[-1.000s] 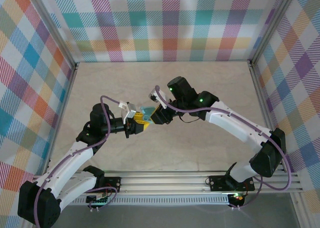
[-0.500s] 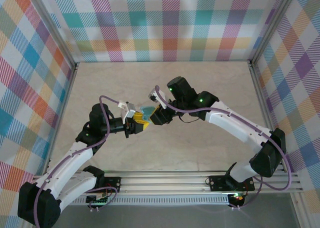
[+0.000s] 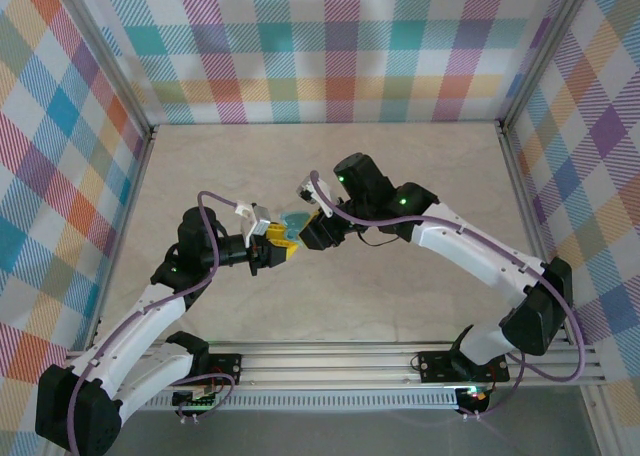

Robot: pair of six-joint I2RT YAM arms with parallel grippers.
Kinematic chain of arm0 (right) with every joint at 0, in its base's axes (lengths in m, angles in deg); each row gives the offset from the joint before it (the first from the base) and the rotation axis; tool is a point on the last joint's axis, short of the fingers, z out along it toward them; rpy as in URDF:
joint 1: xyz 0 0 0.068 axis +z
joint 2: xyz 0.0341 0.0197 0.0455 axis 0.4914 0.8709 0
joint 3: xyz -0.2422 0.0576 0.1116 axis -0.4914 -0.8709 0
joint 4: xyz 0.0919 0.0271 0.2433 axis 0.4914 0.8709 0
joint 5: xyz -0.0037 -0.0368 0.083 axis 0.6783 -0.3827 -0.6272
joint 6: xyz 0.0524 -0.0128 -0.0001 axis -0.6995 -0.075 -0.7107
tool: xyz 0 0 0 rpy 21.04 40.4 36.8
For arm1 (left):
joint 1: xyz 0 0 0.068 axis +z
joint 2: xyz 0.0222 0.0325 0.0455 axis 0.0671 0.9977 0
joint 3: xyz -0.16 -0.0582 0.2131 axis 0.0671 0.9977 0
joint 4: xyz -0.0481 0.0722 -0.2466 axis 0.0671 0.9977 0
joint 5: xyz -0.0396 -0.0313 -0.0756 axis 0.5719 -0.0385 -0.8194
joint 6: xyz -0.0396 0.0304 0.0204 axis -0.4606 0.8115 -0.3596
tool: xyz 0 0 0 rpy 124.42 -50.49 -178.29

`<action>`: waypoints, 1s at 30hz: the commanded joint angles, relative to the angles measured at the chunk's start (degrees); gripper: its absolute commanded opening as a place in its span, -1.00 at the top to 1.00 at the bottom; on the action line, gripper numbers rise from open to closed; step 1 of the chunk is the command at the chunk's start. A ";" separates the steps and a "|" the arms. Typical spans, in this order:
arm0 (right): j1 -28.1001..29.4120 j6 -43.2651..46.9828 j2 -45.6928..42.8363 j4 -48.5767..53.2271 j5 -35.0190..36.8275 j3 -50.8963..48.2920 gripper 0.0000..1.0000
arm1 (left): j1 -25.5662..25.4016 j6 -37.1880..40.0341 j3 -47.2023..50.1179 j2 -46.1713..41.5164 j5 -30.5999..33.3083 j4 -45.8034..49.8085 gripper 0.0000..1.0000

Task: Insert wireless bluetooth earbuds into charging case

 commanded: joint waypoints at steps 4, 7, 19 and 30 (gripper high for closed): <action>-0.54 -0.73 -2.28 -0.22 5.52 0.53 0.25 | 0.09 1.35 -1.13 -2.10 -4.46 -4.45 1.00; -0.55 -0.91 -2.72 -0.43 5.87 0.53 0.27 | 0.05 1.52 -1.13 -2.14 -4.31 -4.18 1.00; -0.81 -2.60 -5.45 -1.70 8.57 0.45 0.32 | 0.05 1.53 -0.53 -3.51 -1.75 -2.81 1.00; -3.78 -10.20 -4.70 -3.41 11.12 0.93 0.30 | 0.11 0.29 1.07 -9.81 10.43 4.71 1.00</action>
